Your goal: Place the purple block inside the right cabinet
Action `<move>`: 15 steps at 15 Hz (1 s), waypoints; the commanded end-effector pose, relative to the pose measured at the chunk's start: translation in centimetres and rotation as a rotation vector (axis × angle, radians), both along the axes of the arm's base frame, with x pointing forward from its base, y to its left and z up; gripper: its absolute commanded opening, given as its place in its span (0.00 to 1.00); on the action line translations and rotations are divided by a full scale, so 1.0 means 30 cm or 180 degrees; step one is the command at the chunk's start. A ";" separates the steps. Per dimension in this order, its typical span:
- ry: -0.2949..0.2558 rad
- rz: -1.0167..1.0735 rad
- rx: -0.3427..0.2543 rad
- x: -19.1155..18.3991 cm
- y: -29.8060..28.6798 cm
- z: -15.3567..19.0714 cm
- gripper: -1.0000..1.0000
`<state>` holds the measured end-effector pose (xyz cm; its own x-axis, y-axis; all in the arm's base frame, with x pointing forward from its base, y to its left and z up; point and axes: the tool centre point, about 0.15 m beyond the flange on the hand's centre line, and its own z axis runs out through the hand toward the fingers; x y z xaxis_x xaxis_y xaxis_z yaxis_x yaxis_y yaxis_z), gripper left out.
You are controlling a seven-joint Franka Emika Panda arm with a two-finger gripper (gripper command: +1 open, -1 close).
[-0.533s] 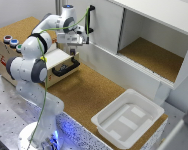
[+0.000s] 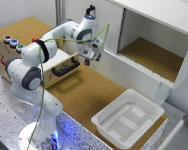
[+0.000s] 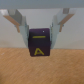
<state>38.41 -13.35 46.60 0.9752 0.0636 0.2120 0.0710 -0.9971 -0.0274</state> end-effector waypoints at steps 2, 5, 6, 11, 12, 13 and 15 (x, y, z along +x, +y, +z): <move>-0.0545 -0.0379 0.0296 0.219 -0.443 0.031 0.00; -0.0704 -0.0237 0.0300 0.415 -0.493 0.058 0.00; -0.0734 -0.0167 0.0318 0.480 -0.491 0.072 0.00; -0.0949 -0.0025 0.0133 0.724 -0.439 0.159 0.00; -0.0934 -0.0023 0.0076 0.766 -0.428 0.153 0.00; -0.0921 -0.0032 0.0042 0.793 -0.418 0.143 0.00; -0.0894 -0.0102 0.0007 0.822 -0.415 0.115 0.00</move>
<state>56.30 -24.94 50.36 0.8301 0.0300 0.5568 0.0129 -0.9993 0.0347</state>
